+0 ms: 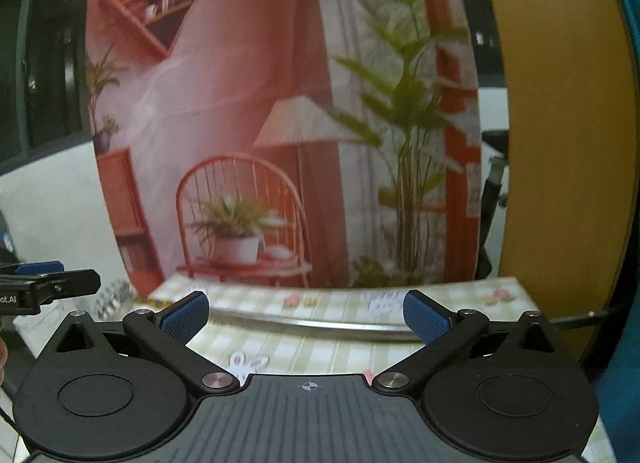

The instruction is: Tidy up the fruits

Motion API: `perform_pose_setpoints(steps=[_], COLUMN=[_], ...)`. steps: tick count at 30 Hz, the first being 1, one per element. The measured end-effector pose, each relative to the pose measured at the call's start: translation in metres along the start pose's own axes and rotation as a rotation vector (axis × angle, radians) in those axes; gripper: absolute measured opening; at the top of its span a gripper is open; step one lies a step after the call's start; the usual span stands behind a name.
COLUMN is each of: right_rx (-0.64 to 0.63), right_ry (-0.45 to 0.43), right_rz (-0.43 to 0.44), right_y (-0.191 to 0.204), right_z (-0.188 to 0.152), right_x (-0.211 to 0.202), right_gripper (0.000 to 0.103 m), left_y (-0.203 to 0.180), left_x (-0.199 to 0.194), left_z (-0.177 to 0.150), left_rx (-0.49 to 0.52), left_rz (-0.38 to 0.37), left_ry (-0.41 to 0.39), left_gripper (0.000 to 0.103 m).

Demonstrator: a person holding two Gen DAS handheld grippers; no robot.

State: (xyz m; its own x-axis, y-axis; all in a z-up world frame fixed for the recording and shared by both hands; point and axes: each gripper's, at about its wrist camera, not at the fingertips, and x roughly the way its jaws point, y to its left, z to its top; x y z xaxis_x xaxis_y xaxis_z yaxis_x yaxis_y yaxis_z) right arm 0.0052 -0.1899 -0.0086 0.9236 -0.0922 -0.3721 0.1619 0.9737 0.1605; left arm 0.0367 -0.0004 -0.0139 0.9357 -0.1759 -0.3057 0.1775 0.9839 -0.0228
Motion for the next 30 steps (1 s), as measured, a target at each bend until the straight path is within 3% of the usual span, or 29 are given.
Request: perform_pose_setpoints(steps=[10, 30], right_rx=[0.005, 0.0], right_ry=[-0.077, -0.102], right_rz=[-0.011, -0.03], right_y=[0.002, 0.006], right_z=[0.018, 0.021], right_x=[-0.025, -0.038], right_gripper=[0.103, 0.103], left_y=[-0.012, -0.012], left_x=[-0.016, -0.023], left_z=[0.008, 0.01], left_rx=[0.019, 0.023], left_rz=[-0.004, -0.013], left_ry=[-0.028, -0.052], left_gripper=[0.103, 0.103])
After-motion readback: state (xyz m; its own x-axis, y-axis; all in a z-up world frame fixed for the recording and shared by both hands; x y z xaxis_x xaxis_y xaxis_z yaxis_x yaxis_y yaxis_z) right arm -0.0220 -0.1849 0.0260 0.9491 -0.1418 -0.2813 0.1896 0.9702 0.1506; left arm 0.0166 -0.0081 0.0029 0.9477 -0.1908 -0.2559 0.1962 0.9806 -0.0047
